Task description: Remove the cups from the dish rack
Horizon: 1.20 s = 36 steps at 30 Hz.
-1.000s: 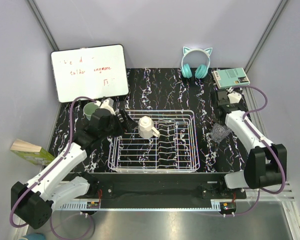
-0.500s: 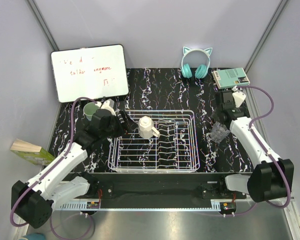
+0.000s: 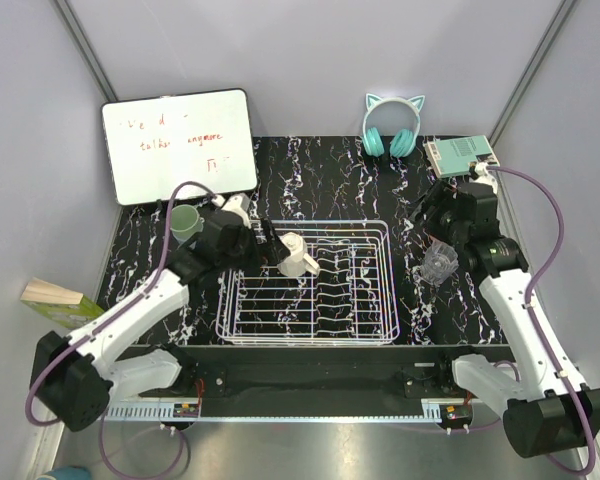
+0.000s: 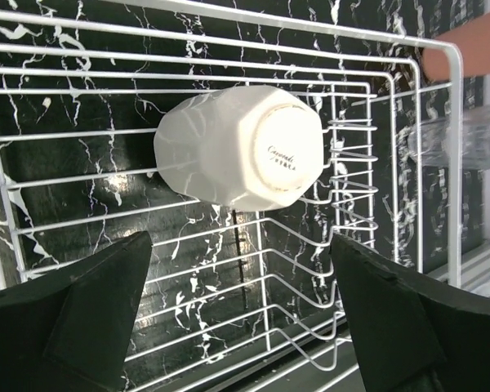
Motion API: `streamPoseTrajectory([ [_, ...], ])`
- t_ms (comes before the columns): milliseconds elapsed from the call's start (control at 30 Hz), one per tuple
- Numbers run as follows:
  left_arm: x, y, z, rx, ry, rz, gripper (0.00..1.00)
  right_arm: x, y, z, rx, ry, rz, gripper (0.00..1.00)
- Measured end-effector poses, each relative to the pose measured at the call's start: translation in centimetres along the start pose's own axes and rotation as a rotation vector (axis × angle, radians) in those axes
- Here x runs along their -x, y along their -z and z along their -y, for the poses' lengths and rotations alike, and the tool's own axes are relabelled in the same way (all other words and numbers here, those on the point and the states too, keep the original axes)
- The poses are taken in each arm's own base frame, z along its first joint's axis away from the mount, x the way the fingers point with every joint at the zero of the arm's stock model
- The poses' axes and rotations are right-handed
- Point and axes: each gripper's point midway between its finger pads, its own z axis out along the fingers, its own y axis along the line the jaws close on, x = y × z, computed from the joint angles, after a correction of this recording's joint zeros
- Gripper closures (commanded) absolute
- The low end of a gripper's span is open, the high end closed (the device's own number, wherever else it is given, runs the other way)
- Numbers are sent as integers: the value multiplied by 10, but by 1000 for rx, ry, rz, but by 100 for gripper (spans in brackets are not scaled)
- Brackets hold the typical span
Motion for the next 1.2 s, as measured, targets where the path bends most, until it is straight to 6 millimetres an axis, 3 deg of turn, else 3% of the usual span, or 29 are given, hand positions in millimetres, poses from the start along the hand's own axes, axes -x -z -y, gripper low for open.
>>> streamPoseTrajectory([
  [300,14,-34,20,62,-82,-16,3,-28,18,-43,235,11,-99,24],
  [467,19,-45,33,86,-123,-11,2,-35,20,-48,273,18,-116,24],
  [800,7,-72,6,249,-162,-63,1,-50,18,-46,291,22,-153,24],
  [1200,-3,-96,-5,322,-188,-112,2,-57,15,-46,309,23,-168,24],
])
